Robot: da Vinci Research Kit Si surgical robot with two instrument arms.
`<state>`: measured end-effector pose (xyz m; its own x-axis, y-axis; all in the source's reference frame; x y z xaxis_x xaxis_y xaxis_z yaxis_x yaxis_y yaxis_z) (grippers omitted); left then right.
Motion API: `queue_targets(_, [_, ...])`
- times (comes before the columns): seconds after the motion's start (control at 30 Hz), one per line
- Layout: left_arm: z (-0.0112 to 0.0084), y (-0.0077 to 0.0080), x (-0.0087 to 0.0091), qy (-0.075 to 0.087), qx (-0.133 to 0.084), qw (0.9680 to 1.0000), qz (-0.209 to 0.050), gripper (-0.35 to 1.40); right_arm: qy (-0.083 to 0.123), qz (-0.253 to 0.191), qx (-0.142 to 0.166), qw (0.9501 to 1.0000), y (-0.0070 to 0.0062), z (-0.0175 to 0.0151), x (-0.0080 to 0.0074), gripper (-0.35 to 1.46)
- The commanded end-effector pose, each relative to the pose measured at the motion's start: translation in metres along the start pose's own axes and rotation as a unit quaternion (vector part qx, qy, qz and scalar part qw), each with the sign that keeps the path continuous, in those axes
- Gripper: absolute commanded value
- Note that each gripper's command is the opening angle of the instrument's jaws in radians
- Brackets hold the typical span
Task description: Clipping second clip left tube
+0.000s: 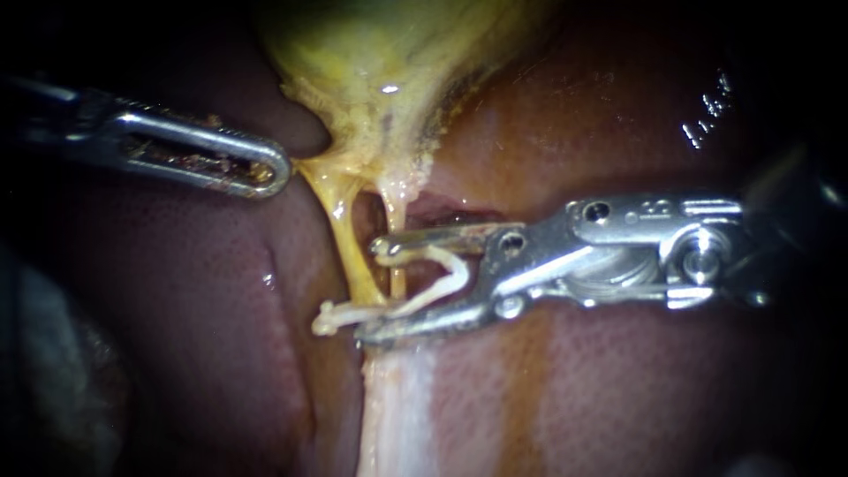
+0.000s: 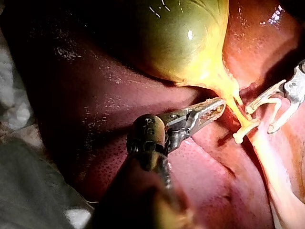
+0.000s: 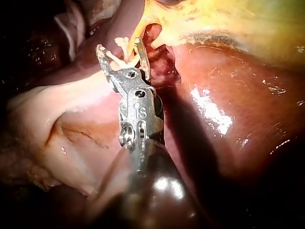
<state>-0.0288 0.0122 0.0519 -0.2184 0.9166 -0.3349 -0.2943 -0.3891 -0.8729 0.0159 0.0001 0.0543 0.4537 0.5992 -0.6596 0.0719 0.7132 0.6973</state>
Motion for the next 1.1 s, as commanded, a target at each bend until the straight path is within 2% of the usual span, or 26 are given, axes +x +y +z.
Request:
queue_targets(0.03, [0.0,0.0,0.0,0.0,0.0,1.0,0.0,-0.35,-0.001,0.001,0.0,1.0,0.0002,0.0,-0.0004,0.48])
queue_targets(0.2, [0.0002,0.0,-0.0001,-0.001,-0.001,1.0,0.0,-0.35,-0.006,0.011,0.008,0.9999,0.001,0.0006,-0.0017,0.48])
queue_targets(0.6, [0.0003,0.0,-0.0003,-0.001,-0.002,1.0,0.001,-0.35,-0.013,0.021,0.026,0.9994,0.0033,0.0021,-0.0032,0.46])
queue_targets(0.83, [0.0003,0.0001,-0.0002,-0.001,-0.002,1.0,0.001,-0.35,0.002,0.032,0.03,0.999,0.0041,0.0041,-0.0036,0.47])
queue_targets(1.1, [0.0003,0.0001,-0.0002,-0.001,-0.001,1.0,0.001,-0.35,0.023,0.039,0.047,0.9979,0.0035,0.0054,-0.0027,0.47])
